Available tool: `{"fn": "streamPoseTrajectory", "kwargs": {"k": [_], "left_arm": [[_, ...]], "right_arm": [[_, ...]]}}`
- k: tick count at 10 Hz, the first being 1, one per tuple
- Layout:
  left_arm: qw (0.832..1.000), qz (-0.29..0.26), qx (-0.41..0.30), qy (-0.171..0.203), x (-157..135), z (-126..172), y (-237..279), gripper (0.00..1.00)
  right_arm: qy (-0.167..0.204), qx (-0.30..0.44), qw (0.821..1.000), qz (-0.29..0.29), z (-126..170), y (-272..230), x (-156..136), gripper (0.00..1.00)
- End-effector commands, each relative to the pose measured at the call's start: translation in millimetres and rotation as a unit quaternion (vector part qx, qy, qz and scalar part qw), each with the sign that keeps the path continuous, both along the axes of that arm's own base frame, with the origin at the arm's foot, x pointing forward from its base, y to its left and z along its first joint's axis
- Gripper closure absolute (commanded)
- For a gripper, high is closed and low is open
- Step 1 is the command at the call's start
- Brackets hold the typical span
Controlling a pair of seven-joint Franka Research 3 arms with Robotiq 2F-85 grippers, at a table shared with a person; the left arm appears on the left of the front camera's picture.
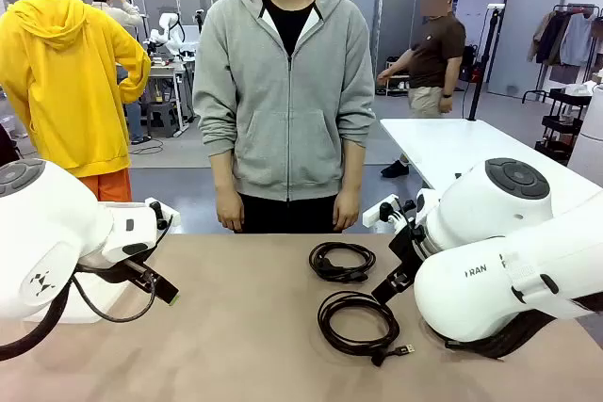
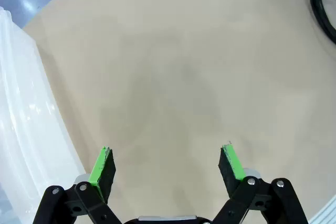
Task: Organize and store the cables.
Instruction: Place the Power Cable into the Organizing box.
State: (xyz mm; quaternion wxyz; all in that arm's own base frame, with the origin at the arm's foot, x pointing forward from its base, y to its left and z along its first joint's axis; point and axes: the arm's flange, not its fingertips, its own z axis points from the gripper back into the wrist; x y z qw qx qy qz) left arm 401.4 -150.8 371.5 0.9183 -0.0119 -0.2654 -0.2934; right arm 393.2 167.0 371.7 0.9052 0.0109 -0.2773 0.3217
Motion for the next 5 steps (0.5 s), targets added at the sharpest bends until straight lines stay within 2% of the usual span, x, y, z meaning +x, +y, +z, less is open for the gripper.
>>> {"fn": "streamPoseTrajectory", "kwargs": {"k": [1, 5], "left_arm": [[1.000, 0.000, 0.000, 0.000, -0.1, 0.0, -0.2, 0.00], [1.000, 0.000, 0.000, 0.000, -0.1, 0.0, -0.2, 0.00]], "right_arm": [[0.000, 0.000, 1.000, 0.000, 0.0, 0.0, 0.0, 0.00], [0.000, 0.000, 1.000, 0.000, 0.0, 0.0, 0.0, 0.00]]}}
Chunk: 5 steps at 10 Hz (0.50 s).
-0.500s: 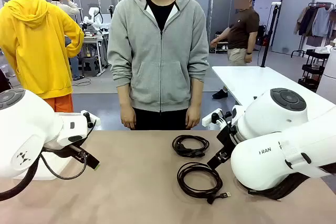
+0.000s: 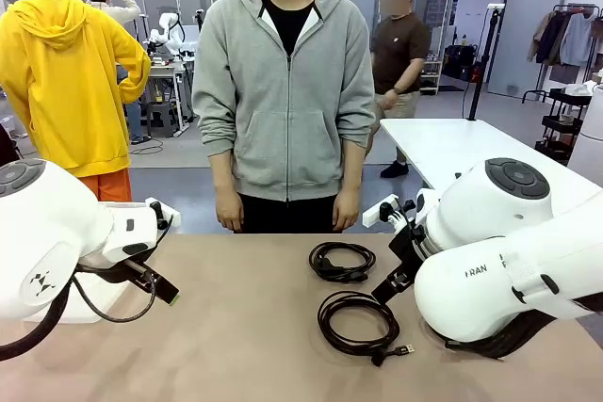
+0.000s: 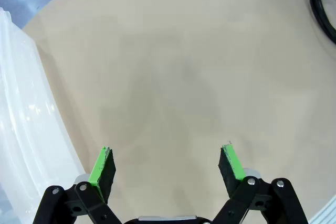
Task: Organize and store the cables.
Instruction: Place the Power Cable into the Organizing box.
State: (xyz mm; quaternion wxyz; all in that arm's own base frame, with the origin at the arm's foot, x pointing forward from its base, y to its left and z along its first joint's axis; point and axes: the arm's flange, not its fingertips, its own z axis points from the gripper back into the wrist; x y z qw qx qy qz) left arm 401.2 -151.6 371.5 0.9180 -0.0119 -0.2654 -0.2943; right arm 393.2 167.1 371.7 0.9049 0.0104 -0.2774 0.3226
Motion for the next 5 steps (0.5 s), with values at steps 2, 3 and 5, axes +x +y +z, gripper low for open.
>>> {"fn": "streamPoseTrajectory", "kwargs": {"k": [2, 3, 5], "left_arm": [[1.000, 0.001, 0.000, 0.000, 0.2, 0.0, 0.6, 0.00], [1.000, 0.001, 0.000, 0.000, 0.2, 0.0, 0.6, 0.00], [1.000, 0.001, 0.000, 0.000, 0.2, 0.0, 0.6, 0.00]], "right_arm": [[0.000, 0.001, 1.000, -0.001, 0.0, -0.1, 0.0, 0.00], [0.000, 0.001, 1.000, -0.001, 0.0, -0.1, 0.0, 0.00], [0.000, 0.001, 1.000, -0.001, 0.0, -0.1, 0.0, 0.00]]}}
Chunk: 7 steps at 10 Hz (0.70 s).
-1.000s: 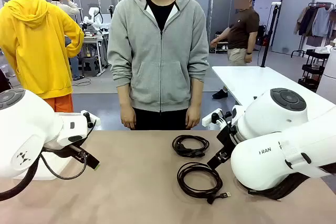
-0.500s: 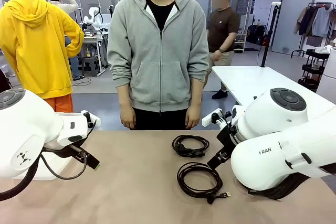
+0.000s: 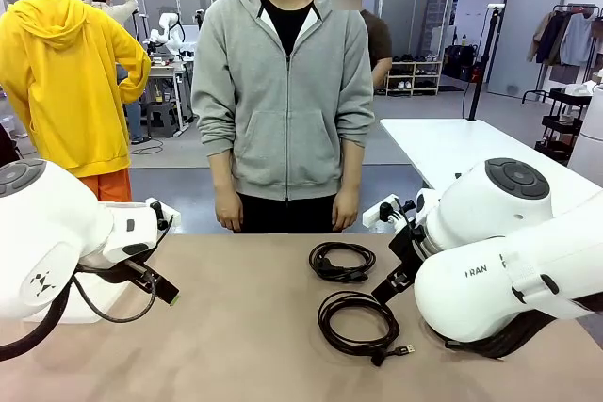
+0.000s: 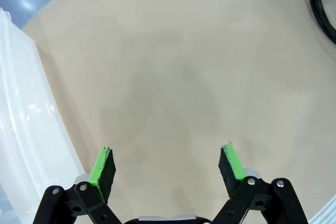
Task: Organize and store the cables.
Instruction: Place the Power Cable into the Organizing box.
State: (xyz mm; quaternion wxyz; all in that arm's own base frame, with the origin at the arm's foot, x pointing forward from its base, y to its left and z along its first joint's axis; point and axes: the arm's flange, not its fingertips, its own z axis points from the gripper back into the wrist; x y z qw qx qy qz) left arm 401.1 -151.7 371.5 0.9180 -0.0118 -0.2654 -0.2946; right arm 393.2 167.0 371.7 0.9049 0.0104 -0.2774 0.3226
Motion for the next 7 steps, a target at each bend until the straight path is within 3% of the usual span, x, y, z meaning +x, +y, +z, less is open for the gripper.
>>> {"fn": "streamPoseTrajectory", "kwargs": {"k": [1, 4, 5, 7], "left_arm": [[1.000, 0.001, 0.000, 0.000, 0.3, 0.0, 0.7, 0.00], [1.000, 0.000, 0.000, 0.000, 0.0, 0.0, 0.0, 0.00], [1.000, -0.017, -0.006, -0.022, 2.7, 19.2, 2.7, 0.00], [0.998, -0.043, -0.027, -0.030, 0.2, 69.0, 17.0, 0.00]], "right_arm": [[0.000, 0.001, 1.000, -0.001, 0.0, 0.0, 0.0, 0.00], [0.000, 0.000, 1.000, 0.000, 0.0, 0.0, 0.0, 0.00], [-0.007, 0.008, 1.000, 0.018, 20.6, -7.0, -0.5, 0.00], [-0.008, 0.005, 0.999, 0.045, 70.6, -28.1, -1.3, 0.00]]}}
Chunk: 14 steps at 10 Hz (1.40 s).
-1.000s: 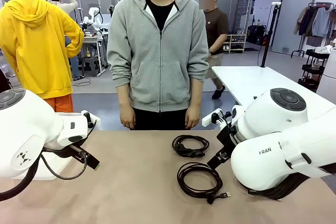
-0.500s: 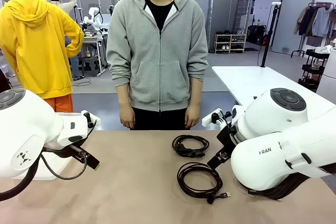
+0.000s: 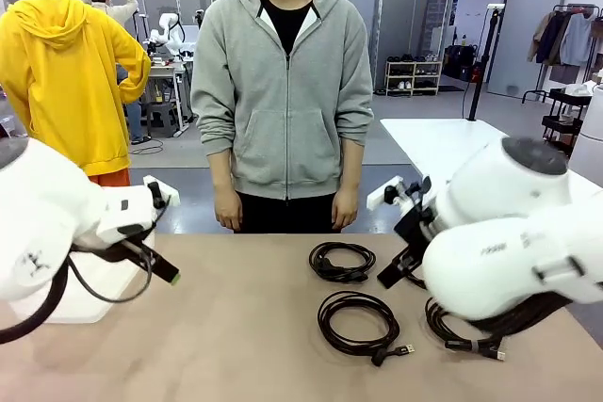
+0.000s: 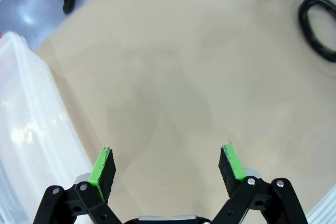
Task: Organize and store the cables.
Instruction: Place the Power Cable into the Organizing box.
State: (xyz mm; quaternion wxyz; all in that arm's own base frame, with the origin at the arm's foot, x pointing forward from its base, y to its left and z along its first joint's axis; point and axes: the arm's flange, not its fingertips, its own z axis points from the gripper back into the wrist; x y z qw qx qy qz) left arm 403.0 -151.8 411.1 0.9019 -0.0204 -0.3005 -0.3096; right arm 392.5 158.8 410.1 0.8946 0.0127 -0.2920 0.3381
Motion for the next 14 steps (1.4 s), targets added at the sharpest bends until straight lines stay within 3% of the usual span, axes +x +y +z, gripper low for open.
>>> {"fn": "streamPoseTrajectory", "kwargs": {"k": [1, 3, 5, 7, 10, 12, 14], "left_arm": [[0.999, -0.026, -0.025, 0.008, -5.1, 55.6, 27.0, 0.00], [0.997, -0.048, -0.052, 0.016, -23.3, 110.1, 55.3, 0.00], [0.995, -0.059, -0.084, -0.002, -56.4, 146.3, 100.4, 0.00], [0.992, -0.020, -0.121, -0.037, -80.3, 161.8, 146.8, 0.00], [0.987, 0.045, -0.138, -0.063, -108.0, 160.9, 205.2, 0.00], [0.981, 0.096, -0.149, -0.081, -117.5, 155.1, 236.5, 0.00], [0.980, 0.096, -0.158, -0.078, -112.1, 148.0, 237.1, 0.00]], "right_arm": [[0.008, 0.013, 0.999, 0.041, 57.2, -30.4, -2.1, 0.00], [0.010, 0.028, 0.997, 0.077, 105.3, -61.2, -14.8, 0.00], [-0.012, 0.064, 0.993, 0.096, 143.3, -110.4, -41.0, 0.00], [-0.023, 0.106, 0.989, 0.098, 147.4, -153.5, -66.7, 0.00], [-0.046, 0.142, 0.986, 0.077, 131.4, -211.4, -118.3, 0.00], [-0.050, 0.143, 0.987, 0.057, 125.5, -227.6, -131.4, 0.00], [-0.053, 0.158, 0.985, 0.039, 124.1, -226.9, -125.9, 0.00]]}}
